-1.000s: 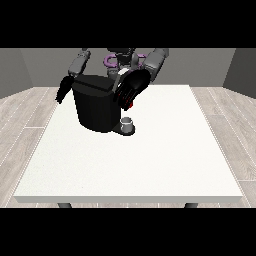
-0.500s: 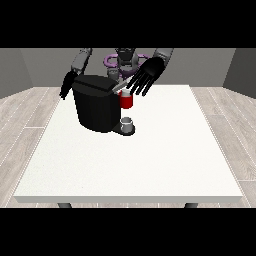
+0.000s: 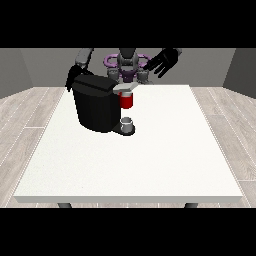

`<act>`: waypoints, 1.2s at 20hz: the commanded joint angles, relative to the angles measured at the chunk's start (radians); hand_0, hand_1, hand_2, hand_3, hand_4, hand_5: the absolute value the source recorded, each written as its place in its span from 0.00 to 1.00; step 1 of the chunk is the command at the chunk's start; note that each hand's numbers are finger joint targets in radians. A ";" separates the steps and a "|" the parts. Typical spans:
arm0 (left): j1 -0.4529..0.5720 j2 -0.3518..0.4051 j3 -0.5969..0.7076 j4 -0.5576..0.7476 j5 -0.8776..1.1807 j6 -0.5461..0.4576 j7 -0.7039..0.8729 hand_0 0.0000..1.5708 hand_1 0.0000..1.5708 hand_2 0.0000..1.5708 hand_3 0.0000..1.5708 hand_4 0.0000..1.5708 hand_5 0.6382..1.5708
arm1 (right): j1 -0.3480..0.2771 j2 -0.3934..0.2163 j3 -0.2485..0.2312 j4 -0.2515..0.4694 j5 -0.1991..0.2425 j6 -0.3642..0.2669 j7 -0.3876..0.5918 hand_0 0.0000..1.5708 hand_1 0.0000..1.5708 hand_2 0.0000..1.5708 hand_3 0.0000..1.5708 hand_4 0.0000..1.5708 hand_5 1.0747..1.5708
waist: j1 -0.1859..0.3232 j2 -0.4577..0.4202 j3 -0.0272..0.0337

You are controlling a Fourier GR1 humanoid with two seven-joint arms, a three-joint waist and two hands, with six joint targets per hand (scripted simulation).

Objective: Insert the coffee pod into the coffee machine and close the lid

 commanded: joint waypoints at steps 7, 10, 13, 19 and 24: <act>0.320 -0.161 0.164 0.037 0.232 -0.034 -0.105 0.00 0.00 0.00 0.00 0.27 1.00 | 0.009 -0.011 0.009 -0.110 -0.097 0.133 0.023 0.00 0.00 0.00 0.00 0.00 1.00 | 0.123 -0.217 0.0003; 0.393 -0.208 0.136 0.040 0.227 -0.050 -0.044 0.00 0.00 0.00 0.00 0.21 1.00 | 0.022 0.012 0.049 -0.131 -0.072 0.120 0.063 0.00 0.00 0.00 0.00 0.00 1.00 | 0.169 -0.309 0.0011; 0.455 -0.239 0.125 0.006 0.239 -0.013 -0.074 0.00 0.00 0.00 0.00 0.25 1.00 | -0.012 -0.028 0.058 -0.175 -0.075 0.162 0.092 0.00 0.00 0.00 0.00 0.12 1.00 | 0.168 -0.303 0.0012; 0.441 -0.241 0.023 -0.088 0.401 -0.047 0.061 0.00 0.00 0.00 0.00 0.23 1.00 | -0.079 -0.105 0.009 -0.072 -0.057 0.185 0.081 0.00 0.00 0.00 0.00 0.00 1.00 | 0.258 -0.292 0.0019; 0.539 -0.242 -0.066 -0.206 0.449 -0.057 0.075 0.00 0.00 0.00 0.00 0.23 1.00 | -0.159 -0.146 -0.073 -0.017 -0.132 0.207 0.164 0.00 0.00 0.00 0.00 0.07 1.00 | 0.306 -0.274 0.0018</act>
